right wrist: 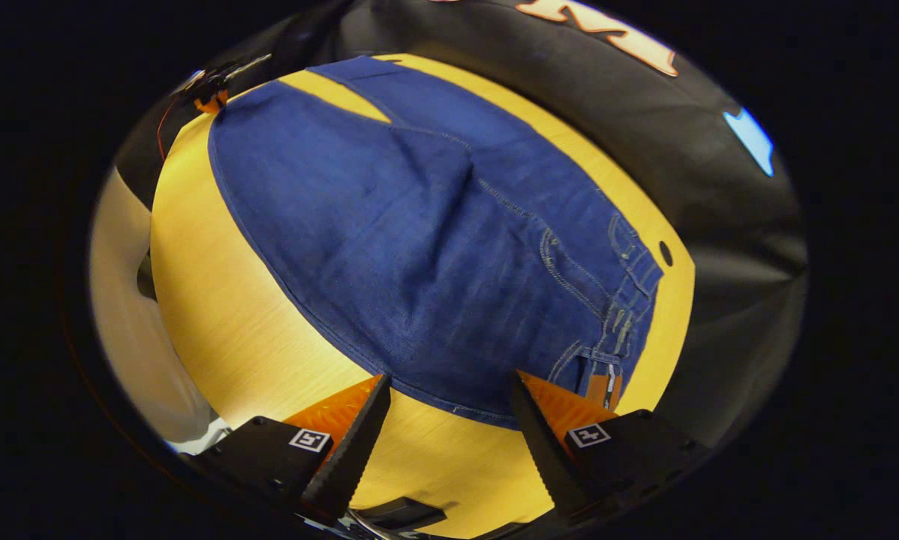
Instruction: Grasp the waist and the cuffs of the jeans and fold them to make the two legs overlap; first hold the waist and fold one-third of the jeans toward the cuffs, then hold the cuffs and fold the remaining one-third in the same direction to finish folding.
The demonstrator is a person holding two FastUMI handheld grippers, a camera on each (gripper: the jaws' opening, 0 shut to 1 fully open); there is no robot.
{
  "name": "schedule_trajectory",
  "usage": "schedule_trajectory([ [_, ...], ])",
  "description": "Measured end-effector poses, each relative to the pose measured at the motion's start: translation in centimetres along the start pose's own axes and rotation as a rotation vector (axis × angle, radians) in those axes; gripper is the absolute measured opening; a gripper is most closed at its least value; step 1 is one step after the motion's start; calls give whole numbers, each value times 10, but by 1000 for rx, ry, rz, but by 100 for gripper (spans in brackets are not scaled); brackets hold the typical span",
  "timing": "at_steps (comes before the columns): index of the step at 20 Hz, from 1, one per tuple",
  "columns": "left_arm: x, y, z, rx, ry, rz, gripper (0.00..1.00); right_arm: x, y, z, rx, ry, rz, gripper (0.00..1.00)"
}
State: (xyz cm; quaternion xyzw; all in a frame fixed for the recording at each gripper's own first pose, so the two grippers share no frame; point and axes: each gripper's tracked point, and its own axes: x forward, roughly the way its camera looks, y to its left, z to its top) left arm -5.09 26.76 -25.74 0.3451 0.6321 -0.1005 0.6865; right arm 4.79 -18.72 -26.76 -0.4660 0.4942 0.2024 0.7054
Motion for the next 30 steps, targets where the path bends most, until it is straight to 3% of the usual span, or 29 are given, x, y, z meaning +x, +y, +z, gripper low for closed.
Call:
schedule_trajectory([
  [5,0,1,1,-7,-7,11,0,5,4,-3,-55,63,78,99],
  [10,-1,0,1,-8,-14,-1,0,7,4,-11,-108,100,102,99],
  [11,-1,0,1,-8,-16,-4,0,8,4,-12,-98,105,111,94],
  [13,-1,-1,1,-6,-12,-7,0,10,9,-13,-93,116,150,95],
  [14,-1,0,1,-5,-8,-6,0,13,13,-15,-102,122,179,89],
  [15,-1,0,1,-5,-3,-5,0,14,16,-15,-105,130,204,94],
  [16,-1,0,1,-8,3,-3,0,14,17,-15,-96,141,216,91],
  [17,-1,0,1,-9,8,0,0,13,17,-16,-77,154,218,77],
  [18,-1,0,1,-12,10,4,0,12,16,-17,-63,164,214,87],
  [19,-1,0,1,-13,11,7,0,13,15,-16,-61,170,209,86],
  [20,-1,1,1,-14,7,7,0,15,14,-13,-69,170,211,75],
  [21,-1,1,1,-18,5,7,0,14,13,-12,-71,172,211,81],
  [23,0,1,0,-44,16,4,0,14,12,-11,-64,164,206,75],
  [26,0,1,0,-68,35,-12,0,18,-3,6,-80,95,160,30],
  [28,0,1,1,-72,33,-15,0,16,-5,2,-49,64,118,21],
  [30,0,1,2,-74,26,-11,0,17,-7,0,12,55,98,23],
])
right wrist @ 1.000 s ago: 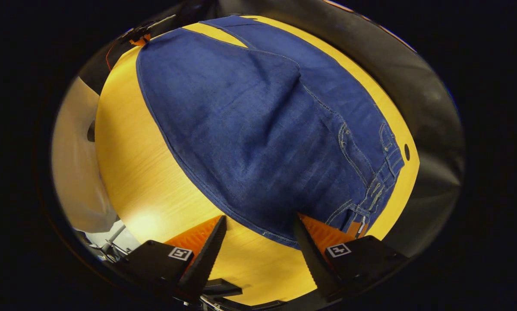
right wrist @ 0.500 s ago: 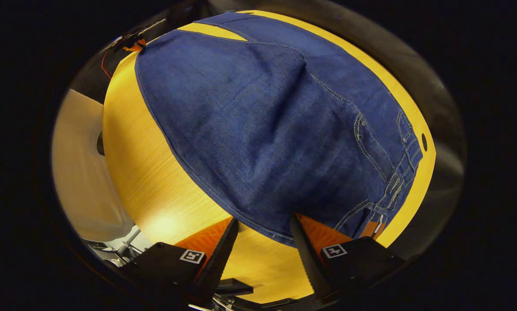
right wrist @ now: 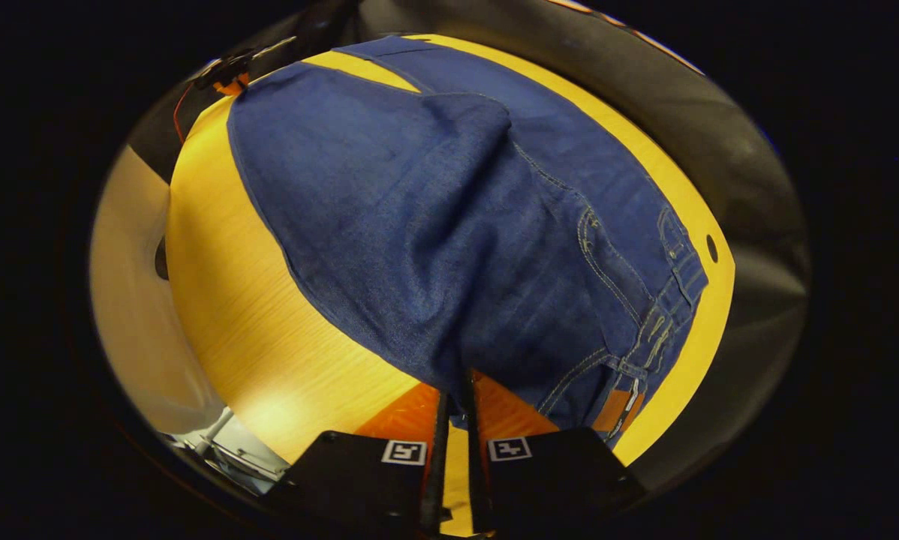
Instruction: Grasp the waist and the cuffs of the jeans and fold them to make the two legs overlap; first hold the waist and fold one-third of the jeans toward the cuffs, then hold the cuffs and fold the remaining one-third in the same direction to finish folding.
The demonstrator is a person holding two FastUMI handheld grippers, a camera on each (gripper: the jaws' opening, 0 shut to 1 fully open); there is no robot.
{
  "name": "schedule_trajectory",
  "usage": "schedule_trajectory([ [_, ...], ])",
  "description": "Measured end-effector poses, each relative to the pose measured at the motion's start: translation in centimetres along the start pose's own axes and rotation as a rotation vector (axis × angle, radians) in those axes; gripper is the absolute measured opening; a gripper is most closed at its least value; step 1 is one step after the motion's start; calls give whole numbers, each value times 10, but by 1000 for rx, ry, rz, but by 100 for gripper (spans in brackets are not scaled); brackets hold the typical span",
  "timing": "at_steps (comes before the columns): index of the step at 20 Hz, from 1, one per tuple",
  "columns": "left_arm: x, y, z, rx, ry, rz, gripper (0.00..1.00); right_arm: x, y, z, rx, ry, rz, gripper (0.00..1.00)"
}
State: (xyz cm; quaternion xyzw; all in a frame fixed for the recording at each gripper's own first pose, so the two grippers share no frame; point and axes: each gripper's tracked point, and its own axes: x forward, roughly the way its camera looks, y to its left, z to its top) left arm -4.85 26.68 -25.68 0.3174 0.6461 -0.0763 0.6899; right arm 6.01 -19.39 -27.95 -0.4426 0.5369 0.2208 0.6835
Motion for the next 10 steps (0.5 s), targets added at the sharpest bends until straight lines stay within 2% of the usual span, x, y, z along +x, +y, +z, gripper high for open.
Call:
schedule_trajectory([
  [1,0,0,0,-3,-4,2,0,-1,-1,1,35,3,0,14],
  [2,1,0,0,-5,-4,3,0,-1,1,2,67,18,0,10],
  [3,0,0,0,-1,6,-2,0,1,-1,5,94,28,-9,10],
  [4,1,1,-3,5,13,-15,0,-1,-1,2,117,50,-10,0],
  [5,0,0,-1,1,20,-31,0,-2,-2,5,130,43,-17,5],
  [7,0,0,-3,-31,31,-58,0,-4,-3,4,160,35,-37,3],
  [10,-5,5,-3,-82,78,-24,0,-5,-3,2,208,24,-70,3],
])
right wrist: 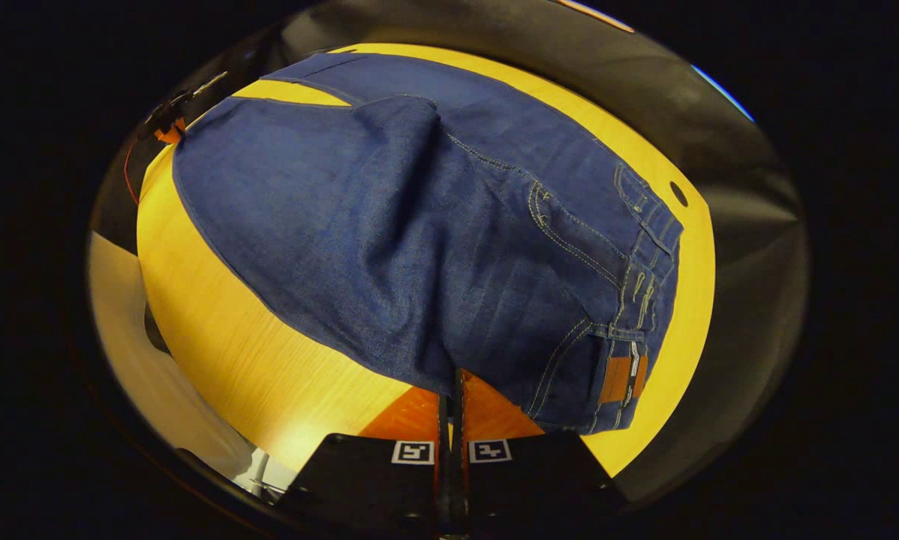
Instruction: Grasp the waist and the cuffs of the jeans and fold them to make the two legs overlap; first hold the waist and fold one-third of the jeans toward the cuffs, then hold the cuffs and fold the remaining one-third in the same direction to finish folding.
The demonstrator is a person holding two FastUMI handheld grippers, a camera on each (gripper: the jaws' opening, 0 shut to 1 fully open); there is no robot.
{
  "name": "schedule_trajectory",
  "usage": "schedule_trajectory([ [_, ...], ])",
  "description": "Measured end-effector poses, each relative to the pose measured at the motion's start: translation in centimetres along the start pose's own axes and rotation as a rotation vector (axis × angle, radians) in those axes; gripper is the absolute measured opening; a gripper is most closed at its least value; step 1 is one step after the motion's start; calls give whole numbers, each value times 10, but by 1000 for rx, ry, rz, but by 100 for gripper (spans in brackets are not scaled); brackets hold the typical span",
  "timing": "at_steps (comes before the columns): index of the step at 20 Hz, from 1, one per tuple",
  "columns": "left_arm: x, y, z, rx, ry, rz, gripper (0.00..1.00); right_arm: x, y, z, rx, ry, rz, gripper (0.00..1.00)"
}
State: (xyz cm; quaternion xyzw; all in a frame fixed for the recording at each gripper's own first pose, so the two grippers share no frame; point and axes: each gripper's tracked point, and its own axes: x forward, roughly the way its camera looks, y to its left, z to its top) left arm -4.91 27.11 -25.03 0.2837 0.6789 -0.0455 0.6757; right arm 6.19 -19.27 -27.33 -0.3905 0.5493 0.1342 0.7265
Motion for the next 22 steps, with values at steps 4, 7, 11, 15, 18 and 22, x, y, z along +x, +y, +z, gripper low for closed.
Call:
schedule_trajectory([
  [4,-41,10,-2,5,42,78,0,-26,-9,21,90,-81,-34,2],
  [7,-84,28,20,-81,5,115,0,-55,-25,50,174,-184,-93,2],
  [11,-126,73,61,-212,-97,236,0,-86,-63,100,263,-310,-179,2],
  [15,-154,119,114,-271,-243,391,0,-103,-106,169,382,-448,-223,2],
  [18,-153,155,148,-374,-314,454,0,-93,-129,209,397,-476,-242,2],
  [22,-147,178,180,-567,-373,469,0,-37,-154,258,403,-474,-227,2],
])
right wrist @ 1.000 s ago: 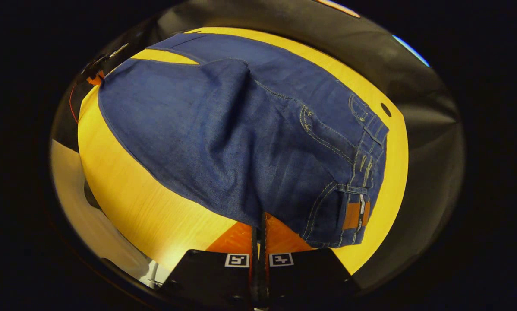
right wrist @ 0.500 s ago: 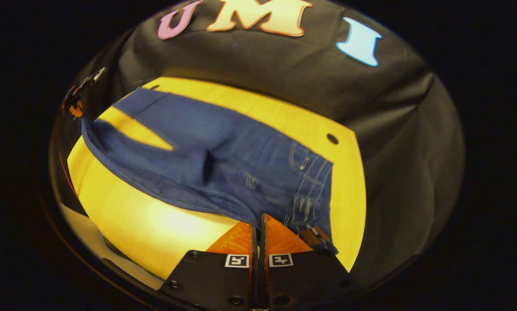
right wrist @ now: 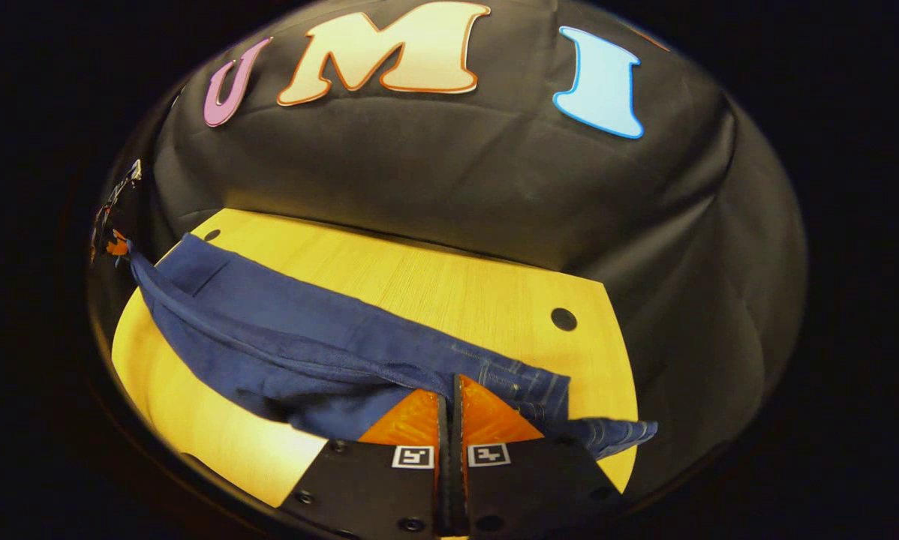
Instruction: Grasp the waist and the cuffs of the jeans and fold them to make the two legs overlap; first hold the waist and fold one-third of the jeans toward the cuffs, then hold the cuffs and fold the remaining one-third in the same direction to finish folding.
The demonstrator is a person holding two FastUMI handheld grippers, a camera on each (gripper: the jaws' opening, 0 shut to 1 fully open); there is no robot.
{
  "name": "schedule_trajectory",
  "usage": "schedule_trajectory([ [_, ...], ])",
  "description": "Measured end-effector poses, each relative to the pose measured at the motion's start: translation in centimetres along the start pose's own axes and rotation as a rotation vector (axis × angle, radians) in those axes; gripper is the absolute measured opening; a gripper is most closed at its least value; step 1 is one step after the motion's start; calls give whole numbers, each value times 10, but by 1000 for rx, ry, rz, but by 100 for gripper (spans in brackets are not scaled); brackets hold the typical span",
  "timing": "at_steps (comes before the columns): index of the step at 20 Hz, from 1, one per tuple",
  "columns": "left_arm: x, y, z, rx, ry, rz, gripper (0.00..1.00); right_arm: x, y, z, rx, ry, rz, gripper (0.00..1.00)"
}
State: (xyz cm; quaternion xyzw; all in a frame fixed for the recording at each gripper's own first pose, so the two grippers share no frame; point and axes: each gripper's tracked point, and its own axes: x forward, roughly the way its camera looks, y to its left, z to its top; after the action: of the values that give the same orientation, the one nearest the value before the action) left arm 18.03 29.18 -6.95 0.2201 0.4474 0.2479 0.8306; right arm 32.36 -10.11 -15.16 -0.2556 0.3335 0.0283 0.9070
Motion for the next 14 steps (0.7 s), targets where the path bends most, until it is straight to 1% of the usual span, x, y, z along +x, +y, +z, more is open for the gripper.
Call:
schedule_trajectory([
  [1,-9,-1,2,-36,19,7,0,22,3,2,7,4,16,1],
  [2,5,-4,9,-64,23,17,0,43,7,4,11,10,34,2],
  [3,6,-7,14,-86,29,28,0,65,11,4,14,24,51,1],
  [5,7,-13,31,-94,17,44,0,103,14,-6,19,59,70,2],
  [6,13,-12,39,-84,11,64,0,118,17,-13,33,75,82,1],
  [7,9,-12,46,-67,0,81,0,131,19,-18,53,84,90,2],
  [9,-8,-22,54,-36,-30,112,0,146,20,-27,77,92,107,2],
  [10,-9,-26,49,-29,-45,127,0,148,19,-27,83,79,115,2],
  [11,-15,-28,55,-34,-78,139,0,148,18,-23,91,64,123,2],
  [12,-17,-27,49,-65,-113,143,0,147,21,-21,108,56,130,2],
  [14,-29,-15,45,-165,-196,147,0,148,20,-17,153,52,139,2],
])
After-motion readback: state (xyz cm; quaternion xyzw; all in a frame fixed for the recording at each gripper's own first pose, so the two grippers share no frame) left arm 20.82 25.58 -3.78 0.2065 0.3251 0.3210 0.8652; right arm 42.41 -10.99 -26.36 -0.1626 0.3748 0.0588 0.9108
